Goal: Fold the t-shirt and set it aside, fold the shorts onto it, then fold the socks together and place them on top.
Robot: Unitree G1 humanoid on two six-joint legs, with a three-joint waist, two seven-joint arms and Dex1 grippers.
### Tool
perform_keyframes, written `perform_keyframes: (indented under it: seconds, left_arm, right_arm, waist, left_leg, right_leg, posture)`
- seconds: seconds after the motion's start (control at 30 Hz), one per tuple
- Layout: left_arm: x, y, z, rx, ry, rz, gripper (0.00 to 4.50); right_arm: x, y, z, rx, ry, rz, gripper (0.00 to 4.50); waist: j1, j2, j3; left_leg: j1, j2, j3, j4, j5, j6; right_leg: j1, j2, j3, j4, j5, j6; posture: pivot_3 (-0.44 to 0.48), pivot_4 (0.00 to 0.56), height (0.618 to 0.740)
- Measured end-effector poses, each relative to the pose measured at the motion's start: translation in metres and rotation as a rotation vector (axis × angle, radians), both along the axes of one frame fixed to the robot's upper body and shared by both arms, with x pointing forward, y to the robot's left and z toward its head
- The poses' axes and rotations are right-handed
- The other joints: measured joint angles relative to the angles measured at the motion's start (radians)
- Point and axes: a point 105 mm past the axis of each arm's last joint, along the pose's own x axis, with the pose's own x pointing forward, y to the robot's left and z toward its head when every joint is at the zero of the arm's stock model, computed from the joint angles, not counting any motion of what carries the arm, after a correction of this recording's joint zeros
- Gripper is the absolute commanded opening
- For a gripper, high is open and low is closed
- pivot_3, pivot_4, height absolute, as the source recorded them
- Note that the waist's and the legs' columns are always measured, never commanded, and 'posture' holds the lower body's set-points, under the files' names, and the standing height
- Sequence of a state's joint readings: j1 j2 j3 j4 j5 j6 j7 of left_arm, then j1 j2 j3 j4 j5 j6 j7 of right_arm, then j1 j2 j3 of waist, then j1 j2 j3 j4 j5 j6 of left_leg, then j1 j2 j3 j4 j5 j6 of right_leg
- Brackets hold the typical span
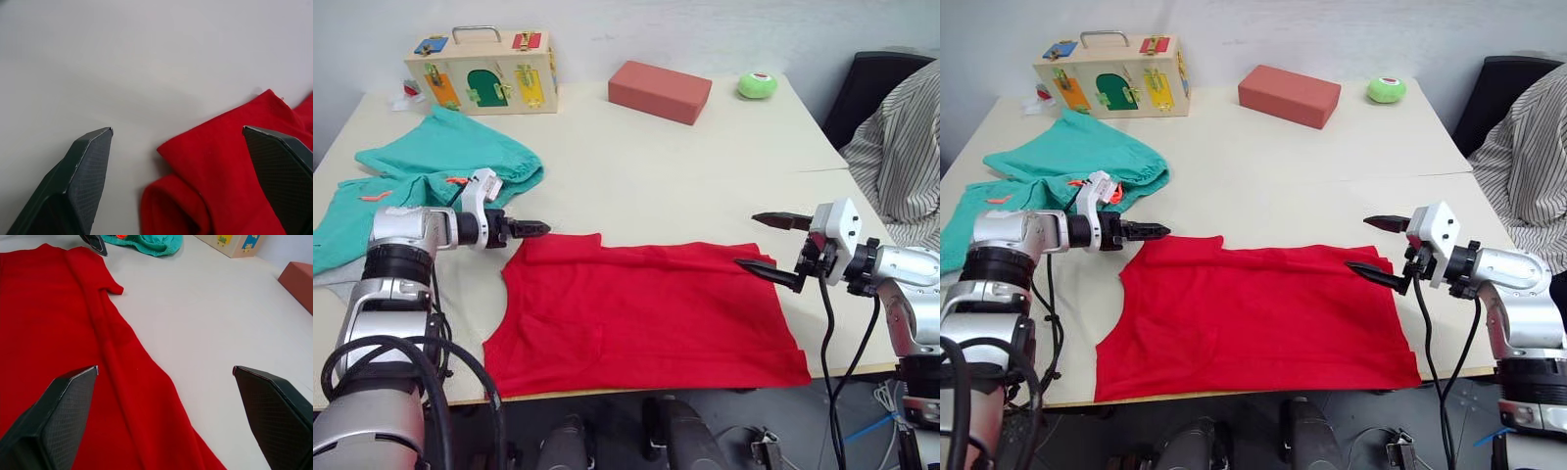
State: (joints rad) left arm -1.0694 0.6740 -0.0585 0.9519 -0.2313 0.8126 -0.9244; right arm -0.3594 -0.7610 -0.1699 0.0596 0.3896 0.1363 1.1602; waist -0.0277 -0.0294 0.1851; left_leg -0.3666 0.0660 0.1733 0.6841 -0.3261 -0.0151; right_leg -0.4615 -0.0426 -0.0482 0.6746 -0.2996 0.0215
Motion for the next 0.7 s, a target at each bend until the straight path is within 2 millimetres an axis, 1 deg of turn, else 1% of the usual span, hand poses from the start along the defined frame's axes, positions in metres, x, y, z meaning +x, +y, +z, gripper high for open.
perform_keyframes:
  seconds: [0.1, 0.2, 0.23, 0.37, 0.43, 0.5, 0.63, 0.7]
  left_arm:
    - [0.001, -0.002, -0.002, 0.057, 0.013, -0.039, 3.85]
    - [0.0, -0.002, -0.003, 0.082, 0.029, -0.062, 2.91]
    - [-0.001, -0.003, -0.004, 0.089, 0.028, -0.075, 2.53]
    - [0.001, -0.007, -0.007, 0.111, 0.006, -0.111, 1.29]
    - [0.001, -0.008, -0.009, 0.105, 0.001, -0.116, 0.57]
    - [0.0, -0.01, -0.011, 0.09, 0.004, -0.124, 0.01]
    - [-0.003, -0.012, -0.013, 0.054, -0.016, -0.149, 0.01]
    - [-0.004, -0.012, -0.011, 0.0, -0.067, -0.171, 0.01]
  right_arm:
    - [-0.003, 0.003, 0.0, 0.006, -0.002, 0.009, 4.5]
    - [-0.005, 0.004, -0.001, 0.014, 0.005, 0.004, 4.5]
    - [-0.006, 0.004, -0.001, 0.015, 0.003, 0.004, 4.5]
    - [-0.008, 0.004, -0.004, 0.021, 0.011, -0.004, 4.5]
    - [-0.009, 0.003, -0.007, 0.023, 0.019, -0.011, 4.5]
    - [-0.009, 0.002, -0.007, 0.027, 0.021, -0.014, 4.5]
    - [-0.009, 0.002, -0.007, 0.035, 0.021, -0.022, 4.5]
    - [-0.009, 0.001, -0.008, 0.038, 0.022, -0.026, 4.5]
  waist:
    - [0.0, 0.0, 0.0]
    - [0.0, 0.0, 0.0]
    - [0.0, 0.0, 0.0]
    - [0.002, 0.0, 0.0]
    - [0.002, 0.0, 0.0]
    - [0.001, 0.0, 0.0]
    - [0.0, 0.0, 0.0]
    - [0.0, 0.0, 0.0]
  left_leg:
    - [0.001, 0.0, 0.0, 0.0, 0.0, 0.0]
    - [0.001, 0.0, 0.0, 0.0, 0.0, 0.0]
    - [0.001, 0.0, 0.0, 0.0, 0.0, 0.0]
    - [0.0, 0.0, -0.001, 0.0, 0.0, 0.001]
    - [0.0, 0.0, -0.001, 0.0, 0.0, 0.001]
    - [0.0, 0.0, -0.001, 0.0, 0.0, 0.001]
    - [0.0, 0.0, -0.001, 0.0, 0.0, 0.001]
    - [0.0, 0.001, -0.001, 0.0, 0.0, 0.001]
  right_leg:
    - [0.001, 0.0, 0.0, 0.001, 0.0, 0.0]
    - [0.001, 0.0, 0.0, 0.001, 0.0, 0.0]
    - [0.001, 0.0, 0.0, 0.001, 0.0, 0.0]
    - [0.001, -0.002, 0.0, 0.001, 0.0, 0.0]
    - [0.001, -0.002, 0.0, 0.001, 0.0, 0.0]
    - [0.001, -0.002, 0.0, 0.001, 0.0, 0.0]
    - [0.0, -0.001, -0.001, 0.001, 0.0, 0.0]
    - [0.0, -0.002, 0.0, 0.001, 0.0, 0.0]
  posture:
    - [0.0, 0.15, 0.74]
    - [0.0, 0.15, 0.74]
    - [0.0, 0.15, 0.74]
    - [0.0, 0.15, 0.74]
    - [0.0, 0.15, 0.74]
    - [0.0, 0.15, 0.74]
    - [0.0, 0.15, 0.74]
    - [0.0, 0.15, 0.74]
